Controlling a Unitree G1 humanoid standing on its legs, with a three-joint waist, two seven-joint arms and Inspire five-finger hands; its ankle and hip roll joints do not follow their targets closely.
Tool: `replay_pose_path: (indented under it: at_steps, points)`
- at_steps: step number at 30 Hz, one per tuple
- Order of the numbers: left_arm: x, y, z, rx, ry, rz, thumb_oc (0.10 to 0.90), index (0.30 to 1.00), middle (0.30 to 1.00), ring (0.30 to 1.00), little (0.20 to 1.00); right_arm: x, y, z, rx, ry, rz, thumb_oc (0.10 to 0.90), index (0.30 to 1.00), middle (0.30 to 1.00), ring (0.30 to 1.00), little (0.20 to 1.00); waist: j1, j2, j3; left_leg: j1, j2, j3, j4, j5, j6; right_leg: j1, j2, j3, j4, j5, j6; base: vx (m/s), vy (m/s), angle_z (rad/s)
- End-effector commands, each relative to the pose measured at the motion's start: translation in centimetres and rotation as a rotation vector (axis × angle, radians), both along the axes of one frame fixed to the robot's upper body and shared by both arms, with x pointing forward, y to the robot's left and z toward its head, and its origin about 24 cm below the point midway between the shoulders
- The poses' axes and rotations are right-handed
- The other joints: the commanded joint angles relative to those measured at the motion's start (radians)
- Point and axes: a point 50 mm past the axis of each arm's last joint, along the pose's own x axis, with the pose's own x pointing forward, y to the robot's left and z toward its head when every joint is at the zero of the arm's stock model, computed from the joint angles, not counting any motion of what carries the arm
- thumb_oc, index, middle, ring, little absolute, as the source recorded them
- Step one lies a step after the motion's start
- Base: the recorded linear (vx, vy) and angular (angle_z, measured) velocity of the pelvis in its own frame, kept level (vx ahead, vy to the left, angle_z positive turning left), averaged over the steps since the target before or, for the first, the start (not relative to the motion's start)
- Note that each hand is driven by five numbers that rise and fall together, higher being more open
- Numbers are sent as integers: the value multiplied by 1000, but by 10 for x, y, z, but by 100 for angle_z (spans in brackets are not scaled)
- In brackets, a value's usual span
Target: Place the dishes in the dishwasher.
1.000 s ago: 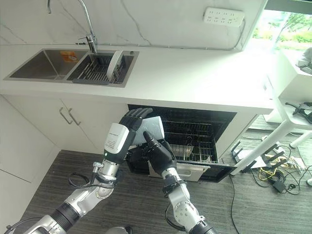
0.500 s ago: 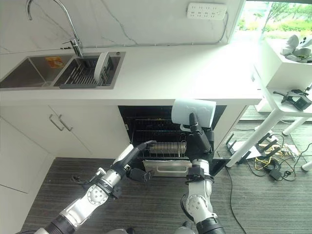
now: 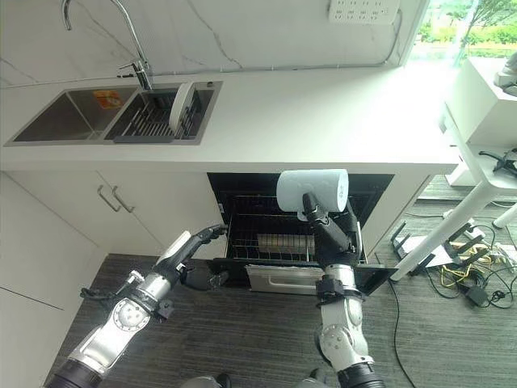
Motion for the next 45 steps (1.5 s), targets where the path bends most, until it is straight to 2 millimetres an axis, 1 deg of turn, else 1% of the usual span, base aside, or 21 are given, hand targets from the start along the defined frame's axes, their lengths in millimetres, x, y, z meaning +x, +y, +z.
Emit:
replay_pose_path:
  at_steps: [1, 6, 8, 9, 10, 16, 17, 19, 21, 23, 25, 26, 28, 30, 32, 35, 37, 40, 42, 43, 45]
  points:
    - [17, 10, 52, 92, -348, 26, 800, 900, 900, 900, 900, 14, -3, 54, -127, -237, -27, 400, 300, 300, 300, 300, 0, -49, -68, 7, -15, 58, 11, -76, 31, 25, 36, 58, 88, -183, 17, 86, -13, -1]
    - [19, 21, 55, 222, -440, 41, 800, 900, 900, 900, 900, 19, -15, 62, -368, -207, -117, 400, 300, 300, 300, 300, 6, -61, -67, 8, -10, 58, 11, -74, 28, 35, 48, 55, 88, -190, 9, 95, -15, 0]
    - [19, 22, 55, 264, -454, 26, 800, 900, 900, 900, 900, 21, -19, 64, -446, -198, -144, 400, 300, 300, 300, 300, 7, -63, -60, 10, -8, 56, 11, -71, 27, 41, 54, 51, 88, -192, 4, 81, -13, 0]
    - [19, 21, 55, 265, -456, 25, 800, 900, 900, 900, 900, 21, -20, 65, -447, -198, -149, 400, 300, 300, 300, 300, 8, -63, -59, 11, -7, 56, 11, -71, 26, 43, 54, 51, 88, -193, 4, 102, -28, 0]
    - [21, 21, 57, 297, -480, 10, 800, 900, 900, 900, 900, 25, -25, 66, -525, -183, -173, 400, 300, 300, 300, 300, 11, -63, -47, 13, -4, 51, 11, -65, 23, 51, 62, 45, 88, -194, -3, 84, -34, -1]
    - [32, 20, 69, 351, -549, -12, 800, 900, 900, 900, 900, 35, -40, 76, -609, -166, -207, 400, 300, 300, 300, 300, 16, -53, 1, 0, 2, 29, 11, -39, 12, 55, 87, 31, 88, -193, -23, 25, -64, -1]
    - [39, 20, 77, 373, -562, -29, 800, 900, 900, 900, 900, 43, -46, 85, -609, -162, -223, 400, 300, 300, 300, 300, 16, -47, 26, -11, 3, 22, 11, -22, 5, 48, 97, 27, 88, -189, -32, -48, -128, 5]
    - [44, 20, 82, 386, -566, -51, 800, 900, 900, 900, 900, 50, -55, 85, -519, -111, -235, 400, 300, 300, 300, 300, 14, -41, 45, -14, 4, 20, 11, -12, 1, 46, 104, 24, 88, -186, -39, -27, -105, 6]
    - [47, 19, 86, 397, -564, -80, 800, 900, 900, 900, 900, 54, -66, 82, -517, -73, -260, 400, 300, 300, 300, 300, 13, -31, 62, -12, 4, 17, 11, -10, 0, 50, 111, 23, 88, -187, -47, 25, -68, -1]
    - [46, 17, 85, 398, -552, -96, 800, 900, 900, 900, 900, 55, -69, 77, -548, -51, -270, 400, 300, 300, 300, 300, 12, -22, 70, -4, 3, 17, 11, -9, 1, 58, 115, 21, 88, -187, -51, 78, -40, 1]
    - [43, 16, 80, 403, -526, -117, 800, 900, 900, 900, 900, 52, -74, 67, -572, -12, -277, 400, 300, 300, 300, 300, 10, -14, 72, 9, 1, 19, 11, -7, 1, 71, 118, 21, 88, -187, -53, 226, -23, 2]
    - [36, 13, 71, 401, -494, -143, 800, 900, 900, 900, 900, 47, -81, 53, -515, 48, -260, 400, 300, 300, 300, 300, 5, -4, 76, 31, 0, 18, 11, -2, 0, 91, 122, 21, 88, -184, -55, 272, -2, 1]
    - [32, 12, 65, 397, -473, -151, 800, 900, 900, 900, 900, 42, -88, 44, -515, 82, -260, 400, 300, 300, 300, 300, 2, 2, 79, 45, 0, 15, 11, 0, -1, 105, 124, 23, 88, -183, -56, 244, 1, 5]
    - [26, 12, 59, 412, -439, -163, 800, 900, 900, 900, 900, 38, -92, 36, -544, 122, -256, 400, 300, 300, 300, 300, -2, 12, 84, 59, -1, 6, 11, 7, -2, 118, 128, 30, 88, -178, -56, 242, -14, 6]
    - [24, 13, 58, 417, -429, -167, 800, 900, 900, 900, 900, 37, -95, 36, -559, 138, -266, 400, 300, 300, 300, 300, -3, 16, 87, 59, -1, 3, 11, 10, -1, 120, 129, 32, 88, -176, -57, 123, -16, 3]
    - [24, 14, 60, 426, -425, -178, 800, 900, 900, 900, 900, 40, -100, 41, -591, 154, -287, 400, 300, 300, 300, 300, -1, 26, 95, 47, -1, -7, 11, 16, -1, 111, 132, 36, 92, -178, -57, 32, -12, 3]
    - [24, 17, 63, 444, -416, -206, 800, 900, 900, 900, 900, 48, -108, 53, -653, 160, -313, 400, 300, 300, 300, 300, 6, 37, 115, 25, -7, -23, 11, 32, -4, 91, 135, 47, 111, -181, -59, 47, -8, 1]
    - [23, 17, 64, 449, -412, -215, 800, 900, 900, 900, 900, 51, -111, 59, -683, 158, -321, 400, 300, 300, 300, 300, 8, 42, 124, 16, -10, -29, 11, 38, -5, 84, 134, 49, 118, -183, -58, 15, 3, 1]
    - [24, 18, 67, 450, -416, -219, 800, 900, 900, 900, 900, 54, -116, 68, -708, 154, -334, 400, 300, 300, 300, 300, 10, 43, 132, 5, -11, -31, 11, 42, -5, 75, 134, 50, 125, -185, -57, -22, 7, 1]
    - [25, 18, 70, 452, -424, -223, 800, 900, 900, 900, 900, 56, -123, 76, -717, 153, -357, 400, 300, 300, 300, 300, 14, 45, 140, -7, -11, -31, 11, 47, -7, 62, 132, 49, 133, -188, -58, -39, 8, 1]
    - [26, 18, 74, 452, -433, -226, 800, 900, 900, 900, 900, 58, -127, 83, -722, 146, -375, 400, 300, 300, 300, 300, 17, 46, 148, -18, -12, -33, 11, 51, -7, 50, 130, 49, 142, -190, -58, -77, 7, 0]
